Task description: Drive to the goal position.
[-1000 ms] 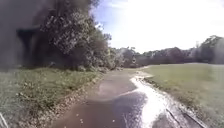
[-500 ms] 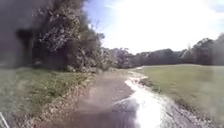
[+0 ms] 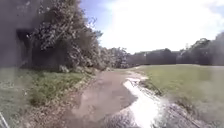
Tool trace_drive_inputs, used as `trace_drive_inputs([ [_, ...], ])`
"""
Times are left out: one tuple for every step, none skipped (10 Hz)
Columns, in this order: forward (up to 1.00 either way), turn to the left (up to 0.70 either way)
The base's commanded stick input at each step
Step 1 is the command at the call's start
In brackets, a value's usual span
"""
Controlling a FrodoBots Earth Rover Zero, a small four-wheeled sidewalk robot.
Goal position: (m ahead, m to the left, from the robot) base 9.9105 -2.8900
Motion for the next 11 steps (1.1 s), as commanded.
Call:
trace_drive_inputs([
  [0.70,0.00],
  [0.70,0.00],
  [0.70,0.00],
  [0.70,0.00],
  [0.70,0.00],
  [0.70,0.00],
  [0.70,0.00],
  [0.70,0.00],
  [0.70,0.00],
  [0.70,0.00],
  [0.70,0.00],
])
